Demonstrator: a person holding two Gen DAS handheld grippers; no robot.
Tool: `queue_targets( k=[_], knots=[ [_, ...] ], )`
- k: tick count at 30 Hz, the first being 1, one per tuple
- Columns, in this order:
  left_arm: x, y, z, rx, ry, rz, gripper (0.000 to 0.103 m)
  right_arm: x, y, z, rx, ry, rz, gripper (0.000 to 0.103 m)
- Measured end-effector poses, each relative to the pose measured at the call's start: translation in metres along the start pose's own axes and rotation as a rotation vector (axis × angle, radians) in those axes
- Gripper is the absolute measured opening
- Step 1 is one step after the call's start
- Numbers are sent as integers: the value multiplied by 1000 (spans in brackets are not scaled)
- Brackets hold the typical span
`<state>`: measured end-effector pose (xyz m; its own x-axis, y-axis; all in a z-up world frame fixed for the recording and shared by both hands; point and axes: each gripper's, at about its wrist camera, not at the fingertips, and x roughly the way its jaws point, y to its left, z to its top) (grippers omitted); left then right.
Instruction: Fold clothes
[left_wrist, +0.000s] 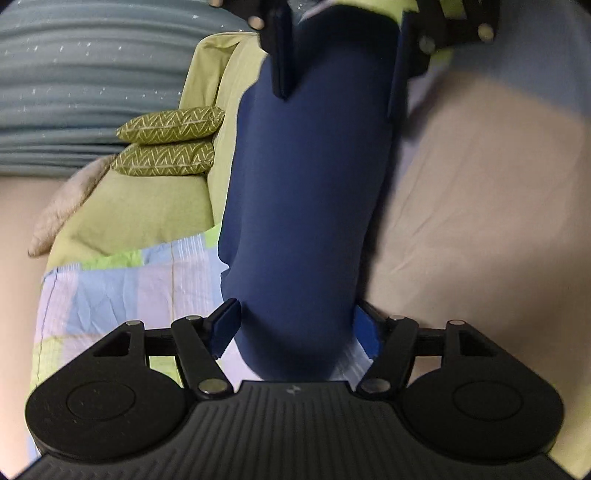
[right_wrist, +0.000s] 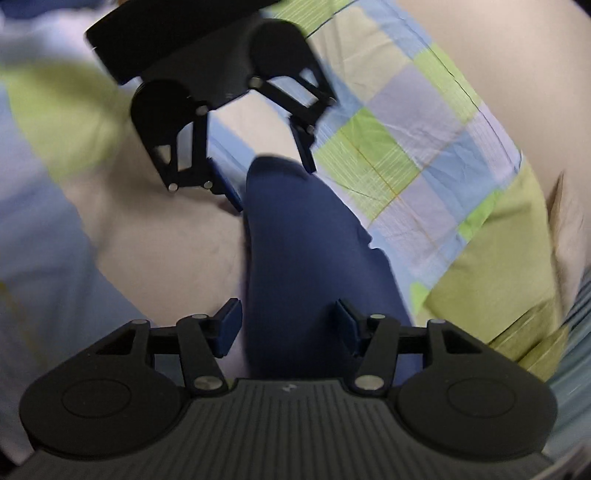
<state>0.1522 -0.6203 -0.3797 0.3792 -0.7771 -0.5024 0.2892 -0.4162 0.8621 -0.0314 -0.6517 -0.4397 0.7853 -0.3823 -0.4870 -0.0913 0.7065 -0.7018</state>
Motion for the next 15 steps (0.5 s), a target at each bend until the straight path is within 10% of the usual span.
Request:
queue_targets(
  k=[7, 15],
  knots=[
    [18, 10, -7, -61, -24, -32, 54, 9, 0, -12, -130, 61, -2, 57],
    [-9, 52, -1, -163, 47, -42, 45, -2, -39, -9, -125, -6, 79, 34]
  ],
)
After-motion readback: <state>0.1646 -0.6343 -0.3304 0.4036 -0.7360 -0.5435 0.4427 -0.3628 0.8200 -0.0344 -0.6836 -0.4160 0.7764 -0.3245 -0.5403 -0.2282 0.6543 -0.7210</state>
